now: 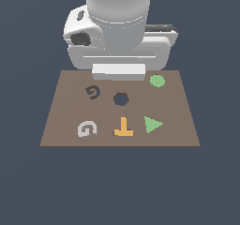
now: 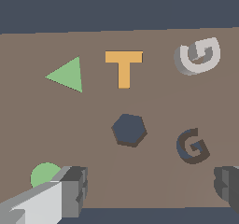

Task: Insert a designated object into the corresponding slot on a board.

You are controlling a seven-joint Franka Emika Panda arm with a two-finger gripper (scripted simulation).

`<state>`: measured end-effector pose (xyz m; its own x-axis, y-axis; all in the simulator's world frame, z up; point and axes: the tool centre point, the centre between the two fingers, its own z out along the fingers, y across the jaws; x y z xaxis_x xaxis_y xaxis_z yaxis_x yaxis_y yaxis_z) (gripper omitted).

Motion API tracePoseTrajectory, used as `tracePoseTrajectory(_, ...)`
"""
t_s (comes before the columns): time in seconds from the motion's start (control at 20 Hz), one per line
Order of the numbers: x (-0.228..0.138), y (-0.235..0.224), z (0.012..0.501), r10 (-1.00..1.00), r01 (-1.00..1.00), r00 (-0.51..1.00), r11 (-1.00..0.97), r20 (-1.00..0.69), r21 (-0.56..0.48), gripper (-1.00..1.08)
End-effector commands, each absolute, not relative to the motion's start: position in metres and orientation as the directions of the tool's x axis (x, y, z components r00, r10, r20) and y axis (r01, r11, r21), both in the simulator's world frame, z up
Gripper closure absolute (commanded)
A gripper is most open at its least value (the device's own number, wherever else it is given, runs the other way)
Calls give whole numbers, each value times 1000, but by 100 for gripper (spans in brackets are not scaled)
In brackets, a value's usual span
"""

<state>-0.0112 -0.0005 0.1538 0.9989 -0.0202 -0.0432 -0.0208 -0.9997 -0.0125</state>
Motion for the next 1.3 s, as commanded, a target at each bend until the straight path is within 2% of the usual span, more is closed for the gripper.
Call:
tracePoseTrajectory(0.0, -11, -1, 154, -20, -21, 999, -1000, -43, -12, -92)
tracePoseTrajectory(0.65, 3, -2, 144, -140, -141, 989, -990, -40, -9, -92)
tracePoseTrajectory(1.25, 42, -14, 116, -470, -470, 882, -883, -30, 0, -92)
